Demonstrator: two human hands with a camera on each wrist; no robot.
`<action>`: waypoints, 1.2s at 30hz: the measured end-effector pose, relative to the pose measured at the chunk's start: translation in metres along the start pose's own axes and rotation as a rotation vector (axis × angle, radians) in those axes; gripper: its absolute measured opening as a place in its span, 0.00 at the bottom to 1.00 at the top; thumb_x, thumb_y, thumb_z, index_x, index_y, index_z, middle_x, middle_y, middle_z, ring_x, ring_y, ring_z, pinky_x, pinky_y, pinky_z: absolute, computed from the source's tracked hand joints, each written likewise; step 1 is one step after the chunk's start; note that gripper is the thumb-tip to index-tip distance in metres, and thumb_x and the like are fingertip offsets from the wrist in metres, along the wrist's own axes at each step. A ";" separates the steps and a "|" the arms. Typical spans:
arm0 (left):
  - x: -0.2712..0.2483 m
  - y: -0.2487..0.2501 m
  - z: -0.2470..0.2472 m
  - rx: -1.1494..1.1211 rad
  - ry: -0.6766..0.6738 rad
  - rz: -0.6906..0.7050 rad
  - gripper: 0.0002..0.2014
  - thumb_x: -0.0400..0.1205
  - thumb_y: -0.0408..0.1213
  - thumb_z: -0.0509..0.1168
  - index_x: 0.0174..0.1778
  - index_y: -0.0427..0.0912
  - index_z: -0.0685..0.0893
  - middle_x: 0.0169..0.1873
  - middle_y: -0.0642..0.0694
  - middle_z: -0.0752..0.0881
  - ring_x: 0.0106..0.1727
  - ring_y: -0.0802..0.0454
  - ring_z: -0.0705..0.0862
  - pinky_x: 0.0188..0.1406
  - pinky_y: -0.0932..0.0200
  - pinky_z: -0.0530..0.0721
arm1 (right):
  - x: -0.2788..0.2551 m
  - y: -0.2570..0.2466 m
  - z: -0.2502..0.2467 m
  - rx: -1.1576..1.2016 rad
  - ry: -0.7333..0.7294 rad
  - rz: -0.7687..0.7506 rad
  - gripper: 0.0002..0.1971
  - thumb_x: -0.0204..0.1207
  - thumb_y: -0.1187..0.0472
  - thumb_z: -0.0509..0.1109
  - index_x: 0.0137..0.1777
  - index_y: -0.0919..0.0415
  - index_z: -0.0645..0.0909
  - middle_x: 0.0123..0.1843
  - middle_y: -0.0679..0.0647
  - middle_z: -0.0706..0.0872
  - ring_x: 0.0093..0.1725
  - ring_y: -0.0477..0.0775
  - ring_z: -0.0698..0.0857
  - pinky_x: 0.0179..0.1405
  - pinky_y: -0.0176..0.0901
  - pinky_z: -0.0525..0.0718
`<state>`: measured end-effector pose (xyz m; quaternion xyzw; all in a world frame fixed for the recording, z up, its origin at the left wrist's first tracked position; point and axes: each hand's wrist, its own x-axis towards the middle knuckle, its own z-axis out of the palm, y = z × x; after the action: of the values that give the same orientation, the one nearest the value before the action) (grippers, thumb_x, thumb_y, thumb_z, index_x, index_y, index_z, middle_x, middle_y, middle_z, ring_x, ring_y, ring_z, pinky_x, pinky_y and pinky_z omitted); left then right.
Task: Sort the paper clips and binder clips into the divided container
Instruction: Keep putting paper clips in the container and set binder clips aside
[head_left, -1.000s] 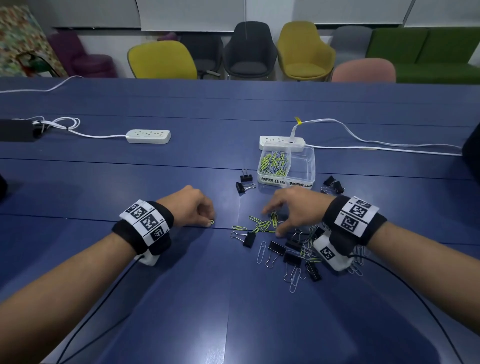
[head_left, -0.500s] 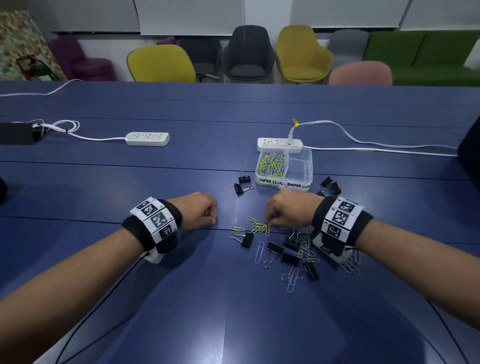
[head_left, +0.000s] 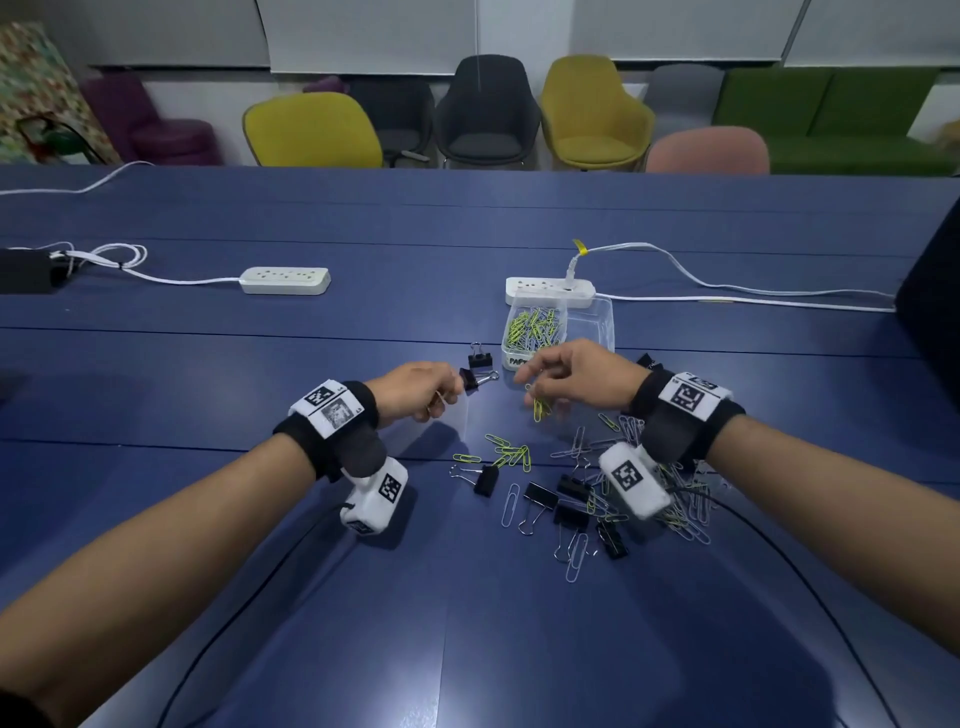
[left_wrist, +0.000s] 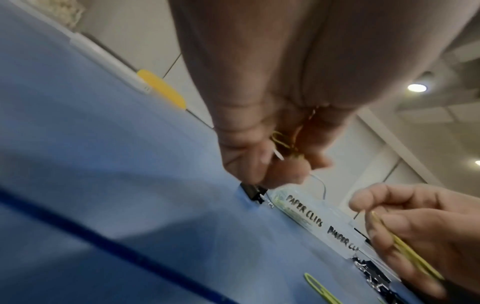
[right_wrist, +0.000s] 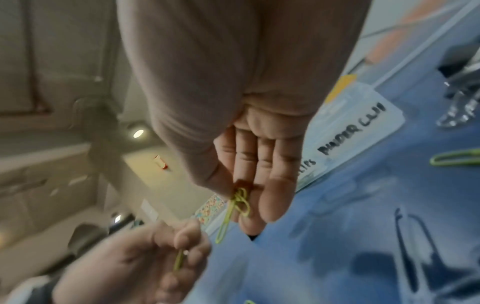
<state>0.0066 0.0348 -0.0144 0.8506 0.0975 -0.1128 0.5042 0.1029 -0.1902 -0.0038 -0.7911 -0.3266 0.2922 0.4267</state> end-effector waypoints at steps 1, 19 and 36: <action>0.001 0.000 0.001 -0.086 0.013 -0.032 0.11 0.81 0.33 0.52 0.34 0.43 0.75 0.30 0.45 0.77 0.20 0.56 0.71 0.18 0.66 0.63 | 0.000 0.000 0.000 0.044 -0.019 0.027 0.09 0.80 0.74 0.65 0.56 0.68 0.83 0.39 0.54 0.90 0.27 0.42 0.84 0.25 0.37 0.84; -0.009 -0.006 0.006 0.771 -0.164 0.340 0.21 0.81 0.55 0.64 0.70 0.59 0.74 0.28 0.53 0.72 0.31 0.61 0.74 0.39 0.60 0.70 | -0.004 -0.001 0.014 -0.919 -0.174 -0.142 0.19 0.65 0.36 0.76 0.55 0.37 0.85 0.28 0.49 0.79 0.30 0.45 0.77 0.33 0.42 0.75; 0.006 -0.007 0.013 0.821 -0.135 0.409 0.09 0.71 0.56 0.75 0.41 0.57 0.91 0.31 0.54 0.81 0.34 0.61 0.77 0.33 0.63 0.71 | 0.004 0.004 0.024 -1.082 -0.120 -0.342 0.10 0.76 0.43 0.70 0.52 0.42 0.88 0.43 0.45 0.91 0.42 0.51 0.86 0.38 0.38 0.72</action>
<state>0.0088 0.0276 -0.0282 0.9723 -0.1582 -0.0955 0.1429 0.0883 -0.1775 -0.0193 -0.8148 -0.5770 0.0546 -0.0175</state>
